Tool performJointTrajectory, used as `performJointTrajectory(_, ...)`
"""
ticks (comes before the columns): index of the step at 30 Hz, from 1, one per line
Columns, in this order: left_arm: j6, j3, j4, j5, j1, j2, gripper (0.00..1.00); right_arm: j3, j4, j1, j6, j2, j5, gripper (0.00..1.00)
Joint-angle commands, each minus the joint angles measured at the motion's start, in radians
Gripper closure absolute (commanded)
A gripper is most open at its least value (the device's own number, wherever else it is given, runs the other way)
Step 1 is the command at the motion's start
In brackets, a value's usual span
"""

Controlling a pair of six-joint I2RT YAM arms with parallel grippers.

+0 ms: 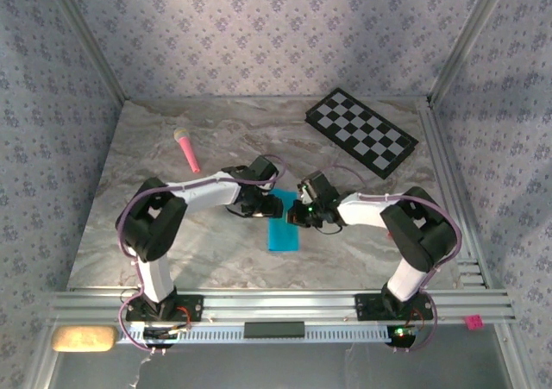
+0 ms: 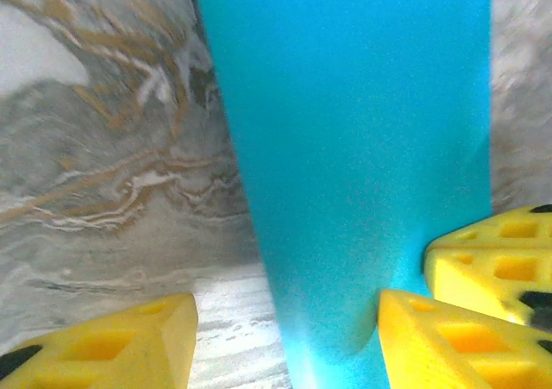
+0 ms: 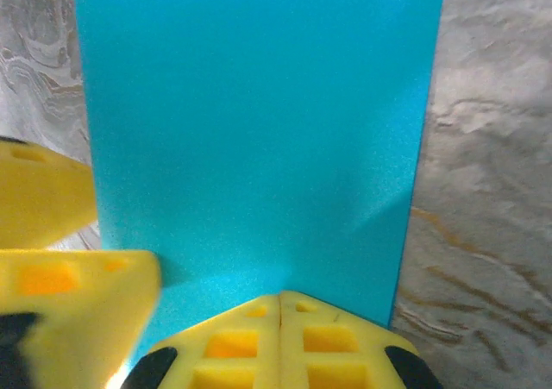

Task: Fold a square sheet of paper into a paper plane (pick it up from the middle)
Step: Hold the square sheet of paper at the center of the table.

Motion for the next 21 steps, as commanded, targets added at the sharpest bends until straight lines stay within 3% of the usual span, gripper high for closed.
performJointTrajectory(1, -0.047, -0.026, 0.065, -0.024, 0.015, -0.115, 0.41, 0.013, -0.2, -0.038, -0.138, 0.033, 0.024, 1.0)
performJointTrajectory(8, -0.115, -0.08, 0.175, 0.148, 0.062, -0.208, 0.59, 0.072, -0.298, -0.074, -0.232, 0.063, 0.011, 1.0)
performJointTrajectory(12, -0.152, -0.086, 0.24, 0.256, 0.064, -0.183, 0.71, 0.064, -0.288, -0.077, -0.225, 0.069, 0.008, 1.0)
performJointTrajectory(21, -0.243, -0.108, 0.342, 0.365, 0.059, -0.094, 0.91, 0.05, -0.267, -0.078, -0.199, 0.071, 0.017, 1.0)
